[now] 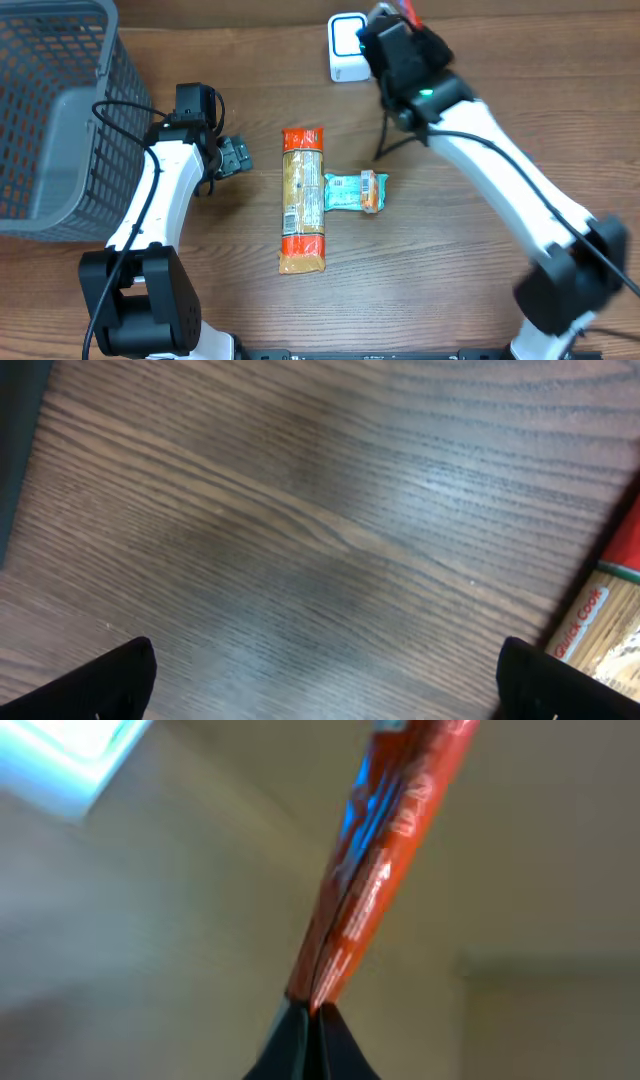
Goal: Scan the item barcode
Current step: 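Carry the red snack right and place it beside the green jar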
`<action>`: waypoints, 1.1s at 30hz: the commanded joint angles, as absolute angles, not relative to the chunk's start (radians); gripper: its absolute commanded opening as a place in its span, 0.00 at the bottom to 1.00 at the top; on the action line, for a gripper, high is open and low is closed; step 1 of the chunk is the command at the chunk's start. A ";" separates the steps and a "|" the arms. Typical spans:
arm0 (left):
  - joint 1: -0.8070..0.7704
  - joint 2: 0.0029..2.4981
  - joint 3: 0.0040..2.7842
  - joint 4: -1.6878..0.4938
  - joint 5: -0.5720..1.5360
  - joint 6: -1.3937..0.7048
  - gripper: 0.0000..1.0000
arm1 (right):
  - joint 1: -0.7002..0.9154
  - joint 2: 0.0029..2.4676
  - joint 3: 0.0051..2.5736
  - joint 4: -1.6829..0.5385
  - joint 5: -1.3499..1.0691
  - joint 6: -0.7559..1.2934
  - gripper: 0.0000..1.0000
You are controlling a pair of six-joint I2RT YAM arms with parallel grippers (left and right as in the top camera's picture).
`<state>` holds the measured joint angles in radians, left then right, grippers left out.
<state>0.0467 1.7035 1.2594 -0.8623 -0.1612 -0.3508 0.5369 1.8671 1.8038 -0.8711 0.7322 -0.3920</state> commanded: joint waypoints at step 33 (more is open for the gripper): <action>0.046 1.684 1.271 -0.860 -0.160 -0.336 1.00 | 0.280 1.848 1.345 -0.944 0.353 0.213 0.32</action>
<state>0.0467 1.7035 1.2594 -0.8608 -0.1612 -0.3508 0.2855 1.8450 1.3621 -0.9562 0.3546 0.2092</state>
